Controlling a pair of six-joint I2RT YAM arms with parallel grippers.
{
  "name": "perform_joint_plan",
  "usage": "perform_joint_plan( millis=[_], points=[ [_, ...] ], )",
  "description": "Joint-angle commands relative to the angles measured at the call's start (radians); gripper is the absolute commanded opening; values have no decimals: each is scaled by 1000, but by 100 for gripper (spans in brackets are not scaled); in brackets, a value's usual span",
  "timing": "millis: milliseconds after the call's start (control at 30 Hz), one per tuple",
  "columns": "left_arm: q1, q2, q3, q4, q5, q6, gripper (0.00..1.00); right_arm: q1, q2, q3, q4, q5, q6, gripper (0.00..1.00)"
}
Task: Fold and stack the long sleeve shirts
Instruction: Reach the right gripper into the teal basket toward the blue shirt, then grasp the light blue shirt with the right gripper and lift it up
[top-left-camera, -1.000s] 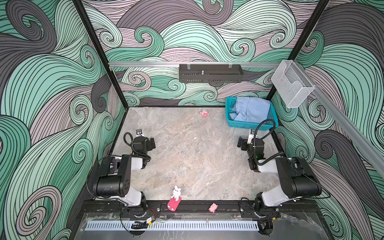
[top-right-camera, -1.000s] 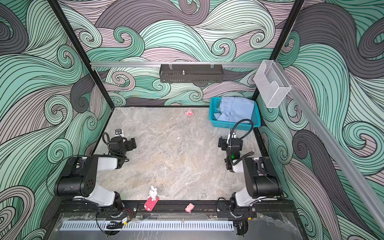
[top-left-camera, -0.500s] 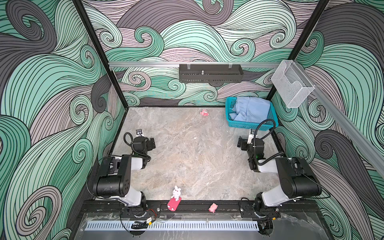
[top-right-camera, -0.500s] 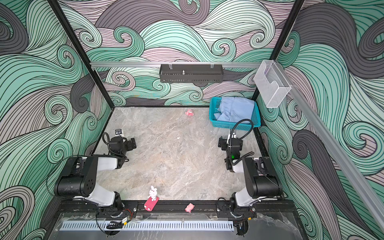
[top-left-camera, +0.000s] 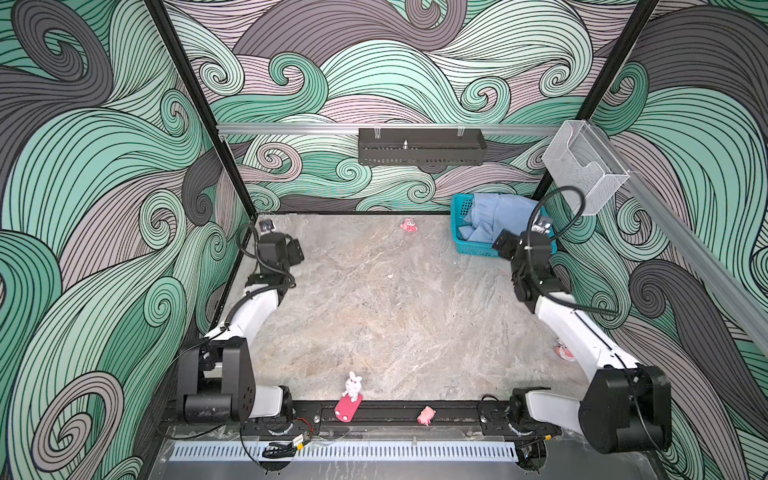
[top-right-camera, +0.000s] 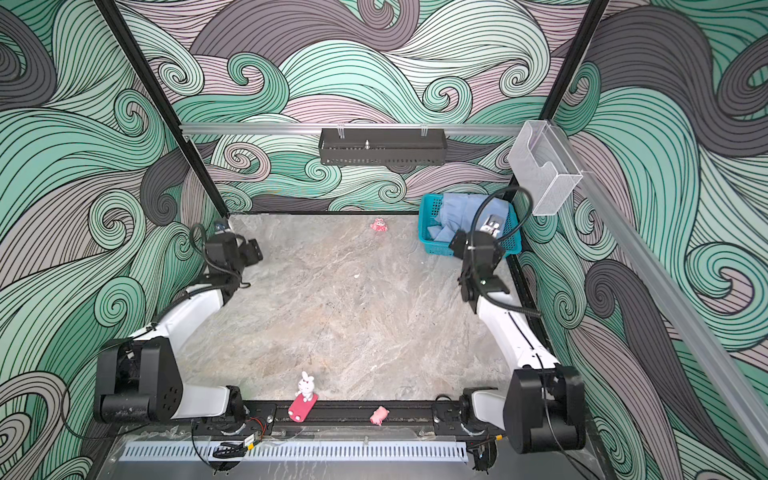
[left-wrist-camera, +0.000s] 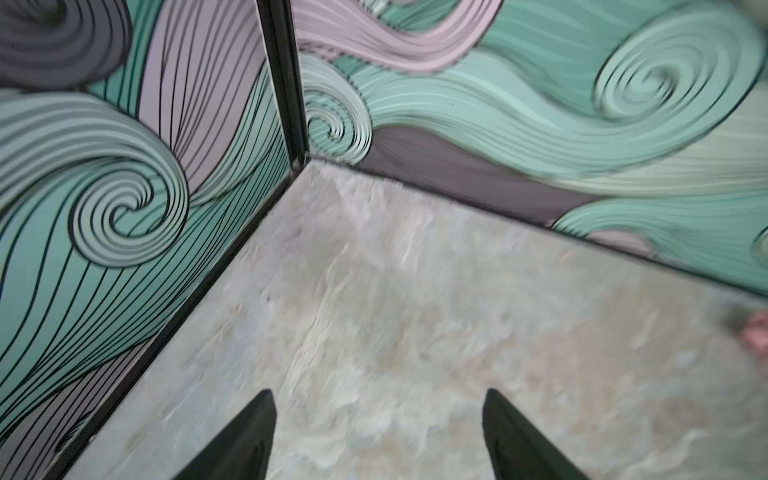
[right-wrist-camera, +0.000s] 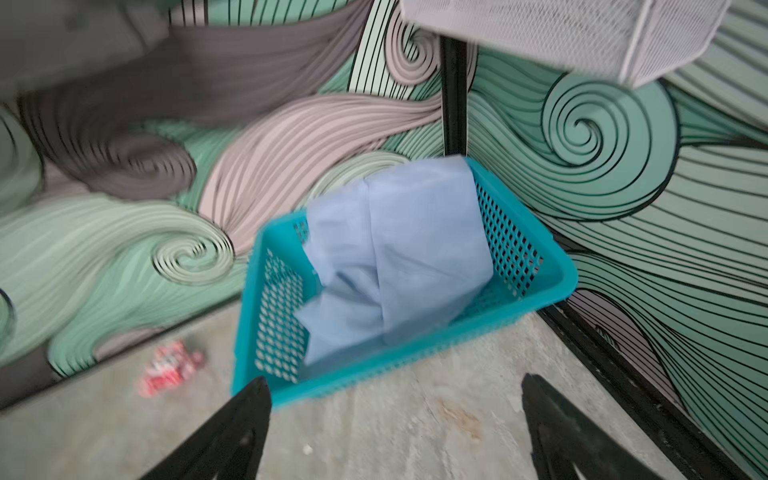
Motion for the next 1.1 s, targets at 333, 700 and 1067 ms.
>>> perform_joint_plan(
  millis=[333, 700, 1067],
  points=[
    [-151, 217, 387, -555, 217, -137, 91, -120, 658, 761, -786, -254, 170, 99],
    [-155, 268, 403, -528, 287, -172, 93, -76, 1015, 1169, -923, -306, 78, 100],
    [-157, 271, 409, -538, 278, -173, 95, -31, 1352, 1641, -1105, -181, 80, 100]
  ],
)
